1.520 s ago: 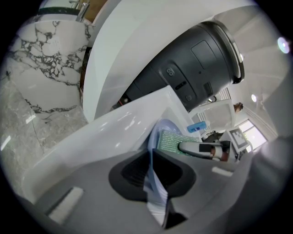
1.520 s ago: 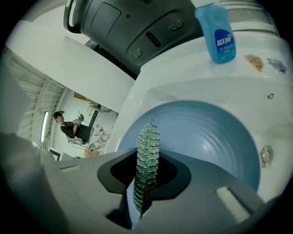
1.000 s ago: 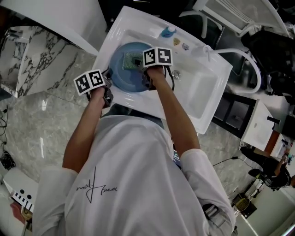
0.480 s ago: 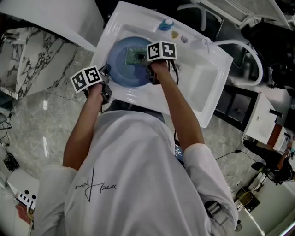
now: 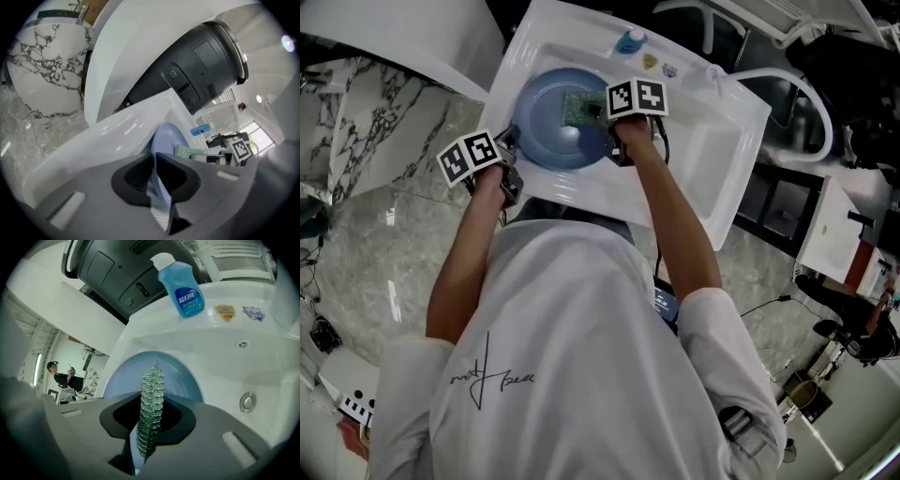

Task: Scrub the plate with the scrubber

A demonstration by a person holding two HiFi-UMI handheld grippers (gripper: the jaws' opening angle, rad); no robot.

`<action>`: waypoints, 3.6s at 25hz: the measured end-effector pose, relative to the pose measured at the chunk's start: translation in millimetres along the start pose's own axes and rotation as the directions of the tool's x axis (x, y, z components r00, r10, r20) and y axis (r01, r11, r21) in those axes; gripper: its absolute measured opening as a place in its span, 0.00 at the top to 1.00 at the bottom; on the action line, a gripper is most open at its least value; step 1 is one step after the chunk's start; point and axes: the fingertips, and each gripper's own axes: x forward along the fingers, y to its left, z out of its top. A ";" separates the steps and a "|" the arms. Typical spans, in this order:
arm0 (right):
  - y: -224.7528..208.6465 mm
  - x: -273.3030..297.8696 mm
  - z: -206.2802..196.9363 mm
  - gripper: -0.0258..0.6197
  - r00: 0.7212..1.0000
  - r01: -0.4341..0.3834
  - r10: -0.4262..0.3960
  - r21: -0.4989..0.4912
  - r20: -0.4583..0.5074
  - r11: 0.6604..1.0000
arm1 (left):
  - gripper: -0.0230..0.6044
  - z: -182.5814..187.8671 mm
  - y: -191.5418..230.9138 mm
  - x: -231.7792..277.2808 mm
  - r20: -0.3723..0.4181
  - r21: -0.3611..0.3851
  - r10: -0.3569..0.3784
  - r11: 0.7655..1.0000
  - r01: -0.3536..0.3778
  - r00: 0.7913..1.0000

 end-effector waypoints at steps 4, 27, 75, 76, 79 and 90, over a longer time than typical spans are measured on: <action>-8.0 -6.6 -1.8 0.87 1.000 0.020 -0.020 -0.005 0.001 1.000 | 0.83 -0.2 -0.3 -0.8 0.002 -0.003 -0.007 1.000 0.007 1.000; -42.2 -57.8 3.0 0.87 0.980 0.199 -0.196 -0.153 0.037 0.968 | 0.83 0.0 -1.7 0.0 0.003 -0.019 -0.033 0.999 0.033 0.999; 54.3 13.3 -57.2 0.87 0.987 -0.136 0.138 0.035 -0.077 0.990 | 0.83 1.1 -2.8 0.0 -0.001 -0.043 -0.058 0.997 0.058 0.998; 52.8 12.1 -57.4 0.87 0.988 -0.132 0.134 0.031 -0.078 0.991 | 0.83 1.3 -2.7 -0.1 0.000 -0.041 -0.057 0.997 0.057 0.998; 47.3 7.6 -58.1 0.87 0.989 -0.118 0.120 0.023 -0.081 0.993 | 0.83 1.2 -3.3 0.1 0.002 -0.039 -0.056 0.998 0.056 0.998; 21.7 -7.4 -62.0 0.87 0.993 -0.087 0.089 0.036 -0.073 0.996 | 0.83 -0.7 -2.5 -1.4 0.013 -0.049 -0.057 0.997 0.057 0.998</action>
